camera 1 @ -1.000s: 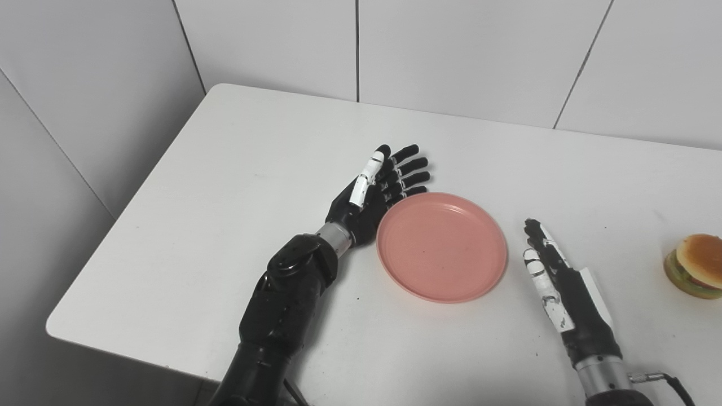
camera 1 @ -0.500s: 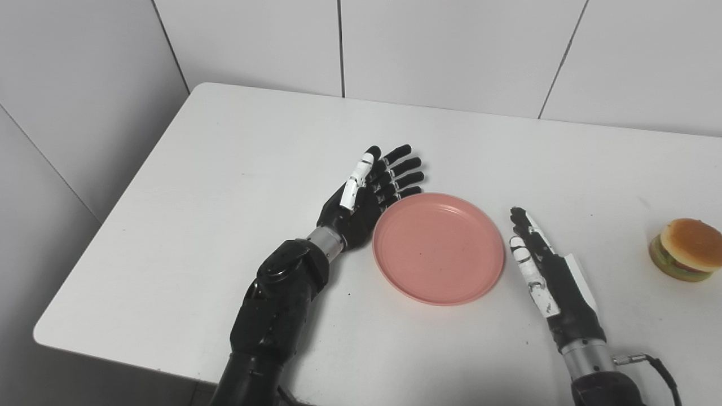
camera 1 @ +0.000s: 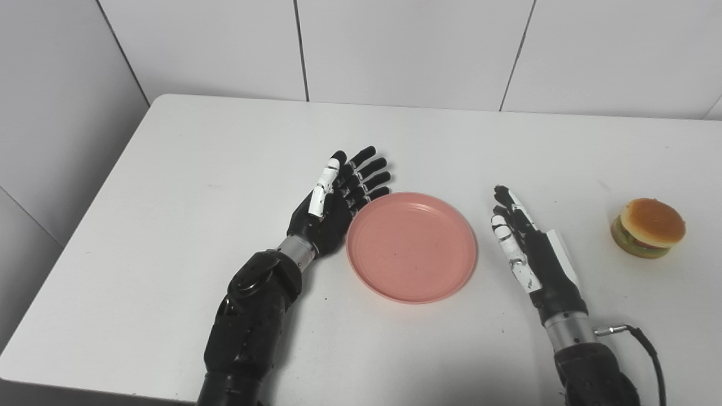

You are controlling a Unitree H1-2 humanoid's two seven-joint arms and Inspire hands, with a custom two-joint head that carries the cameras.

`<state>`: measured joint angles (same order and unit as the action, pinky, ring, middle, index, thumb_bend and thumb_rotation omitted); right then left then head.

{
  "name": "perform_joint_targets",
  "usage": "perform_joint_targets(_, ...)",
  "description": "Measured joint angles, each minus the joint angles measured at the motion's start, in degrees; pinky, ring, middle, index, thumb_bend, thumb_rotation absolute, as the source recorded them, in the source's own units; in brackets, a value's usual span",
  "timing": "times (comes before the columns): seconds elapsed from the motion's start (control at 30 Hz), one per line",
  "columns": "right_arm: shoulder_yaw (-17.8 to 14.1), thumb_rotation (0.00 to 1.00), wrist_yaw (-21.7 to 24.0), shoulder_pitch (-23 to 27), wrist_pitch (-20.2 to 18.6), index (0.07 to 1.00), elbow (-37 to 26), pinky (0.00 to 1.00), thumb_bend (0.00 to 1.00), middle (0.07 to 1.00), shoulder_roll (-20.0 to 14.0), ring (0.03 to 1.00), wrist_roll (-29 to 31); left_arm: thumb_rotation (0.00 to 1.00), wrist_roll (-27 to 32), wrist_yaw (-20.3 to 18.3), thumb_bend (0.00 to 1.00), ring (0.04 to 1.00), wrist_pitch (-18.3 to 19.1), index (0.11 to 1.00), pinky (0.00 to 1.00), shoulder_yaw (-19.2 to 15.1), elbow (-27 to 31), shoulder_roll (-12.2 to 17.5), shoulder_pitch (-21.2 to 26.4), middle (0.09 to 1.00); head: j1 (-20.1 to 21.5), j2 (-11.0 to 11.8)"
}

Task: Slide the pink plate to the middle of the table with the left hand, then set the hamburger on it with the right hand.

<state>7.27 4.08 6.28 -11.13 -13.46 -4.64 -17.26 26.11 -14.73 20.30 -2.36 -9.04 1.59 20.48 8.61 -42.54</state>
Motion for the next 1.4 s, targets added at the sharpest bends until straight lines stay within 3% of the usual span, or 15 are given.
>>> perform_joint_targets(0.3,-0.5,1.0,-0.7,1.5,0.0,0.914,-0.9,0.86,0.39,0.911,-1.3,0.897,-3.9,1.0,0.1,-1.5,0.39,0.88,-1.4,0.896,0.89,-0.9,-1.7,0.0,0.2,0.896,5.7,2.0)
perform_joint_targets(0.9,-3.5,0.94,-1.2,6.8,-2.2,0.905,-8.2,0.78,0.59,0.882,-2.9,0.854,-14.8,1.0,2.1,-5.6,0.4,0.911,-4.5,0.919,0.93,-3.0,-6.7,1.2,1.8,0.921,14.8,5.7)
perform_joint_targets(1.03,-4.2,0.93,-1.5,7.8,-2.2,0.914,-9.0,0.78,0.66,0.893,-4.6,0.856,-17.1,1.0,3.0,-7.1,0.4,0.913,-5.6,0.921,0.93,-3.6,-8.8,1.8,2.5,0.923,16.3,6.2)
perform_joint_targets(1.37,-7.6,0.78,-5.1,8.9,-2.1,0.933,-8.8,0.75,0.75,0.908,-9.8,0.857,-24.9,1.0,4.4,-10.2,0.39,0.917,-6.4,0.935,0.94,-4.9,-12.7,3.5,4.2,0.93,22.8,8.4)
perform_joint_targets(1.4,-8.0,0.76,-5.3,9.0,-2.1,0.937,-8.7,0.7,0.77,0.902,-10.2,0.836,-25.2,1.0,4.7,-10.5,0.38,0.917,-6.4,0.933,0.94,-5.1,-13.1,3.7,4.4,0.928,22.8,8.4)
